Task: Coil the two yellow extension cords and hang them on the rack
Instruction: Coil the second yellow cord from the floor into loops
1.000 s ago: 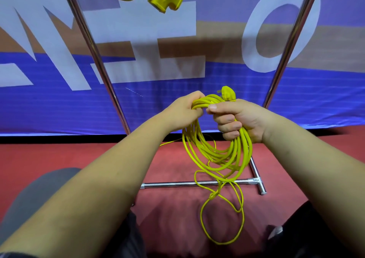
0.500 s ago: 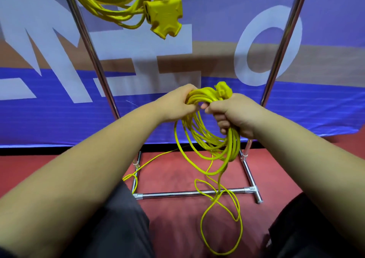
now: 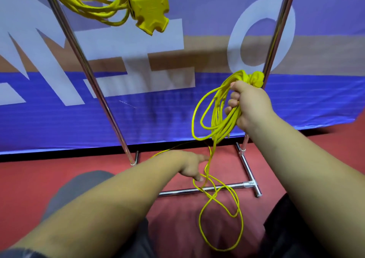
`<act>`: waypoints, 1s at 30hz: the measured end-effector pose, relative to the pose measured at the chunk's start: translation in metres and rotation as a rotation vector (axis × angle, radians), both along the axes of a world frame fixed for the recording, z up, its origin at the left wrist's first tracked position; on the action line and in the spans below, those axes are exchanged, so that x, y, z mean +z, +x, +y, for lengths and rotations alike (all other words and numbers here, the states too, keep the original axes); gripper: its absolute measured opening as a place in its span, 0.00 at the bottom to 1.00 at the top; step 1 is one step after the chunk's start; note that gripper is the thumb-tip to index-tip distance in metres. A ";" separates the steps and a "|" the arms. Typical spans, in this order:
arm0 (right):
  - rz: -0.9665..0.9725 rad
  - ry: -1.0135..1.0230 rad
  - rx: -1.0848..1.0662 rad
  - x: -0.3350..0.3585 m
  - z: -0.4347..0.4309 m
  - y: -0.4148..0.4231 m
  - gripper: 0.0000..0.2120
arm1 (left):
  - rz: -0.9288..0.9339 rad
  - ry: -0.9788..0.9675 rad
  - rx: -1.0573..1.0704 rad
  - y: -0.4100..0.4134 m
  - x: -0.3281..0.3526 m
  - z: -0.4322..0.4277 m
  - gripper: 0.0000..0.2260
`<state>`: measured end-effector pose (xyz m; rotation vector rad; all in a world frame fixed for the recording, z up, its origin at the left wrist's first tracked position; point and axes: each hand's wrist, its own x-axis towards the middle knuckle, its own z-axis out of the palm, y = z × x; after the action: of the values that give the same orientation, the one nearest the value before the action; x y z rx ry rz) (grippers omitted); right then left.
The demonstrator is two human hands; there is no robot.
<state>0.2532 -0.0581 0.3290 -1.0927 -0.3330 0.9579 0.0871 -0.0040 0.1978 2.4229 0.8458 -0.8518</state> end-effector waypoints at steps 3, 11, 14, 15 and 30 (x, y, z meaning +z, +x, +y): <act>0.044 0.026 -0.030 0.003 0.002 0.004 0.12 | -0.078 -0.106 -0.039 0.003 -0.012 -0.012 0.26; -0.167 -0.030 -0.074 0.013 -0.001 0.019 0.13 | -0.294 -0.124 0.262 -0.002 -0.002 0.023 0.15; -0.386 -0.060 -0.113 0.012 -0.003 0.032 0.11 | -0.485 -0.083 0.505 -0.003 0.021 0.032 0.16; -0.475 -0.077 -0.129 0.011 -0.003 0.035 0.10 | -0.547 -0.066 0.571 -0.004 0.032 0.033 0.16; -0.886 -0.183 -0.099 -0.011 -0.008 0.021 0.10 | -0.846 -0.746 1.191 -0.024 0.098 0.023 0.06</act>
<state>0.2741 -0.0666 0.3183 -1.6538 -0.9105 0.3677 0.0626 0.0186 0.2954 1.0579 1.0808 0.2962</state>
